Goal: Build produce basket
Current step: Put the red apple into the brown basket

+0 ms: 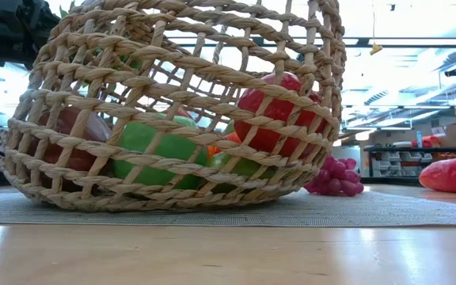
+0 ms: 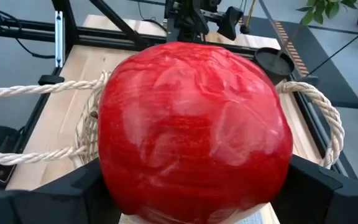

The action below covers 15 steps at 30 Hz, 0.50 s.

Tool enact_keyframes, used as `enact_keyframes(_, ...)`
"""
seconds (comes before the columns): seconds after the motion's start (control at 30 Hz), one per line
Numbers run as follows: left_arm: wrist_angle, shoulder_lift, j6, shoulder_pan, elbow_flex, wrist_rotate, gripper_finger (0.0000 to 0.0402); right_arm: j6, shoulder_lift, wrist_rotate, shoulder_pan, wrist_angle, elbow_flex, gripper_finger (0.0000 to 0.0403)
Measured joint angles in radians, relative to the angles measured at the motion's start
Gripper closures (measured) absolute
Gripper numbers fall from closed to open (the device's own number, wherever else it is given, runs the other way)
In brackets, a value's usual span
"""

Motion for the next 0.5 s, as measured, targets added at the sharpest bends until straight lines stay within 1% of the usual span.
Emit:
enact_keyframes(0.13,0.0,0.0,0.0,0.0,0.0,0.0,0.0054,-0.001,0.0,0.003,0.0,0.0,0.0,0.0081)
enact_keyframes(0.23,0.0,0.0,0.001,0.0,0.0,0.0,0.0054,-0.039,0.017,0.063,0.001,0.002,-0.006,0.0081)
enact_keyframes(0.37,0.0,0.0,0.0,0.0,-0.001,0.0,0.0054,-0.226,0.081,0.202,0.021,0.0,-0.011,0.0081)
enact_keyframes(0.5,0.0,0.0,0.0,0.0,-0.001,0.0,0.0054,-0.505,0.154,0.373,0.028,0.034,-0.011,0.0081)
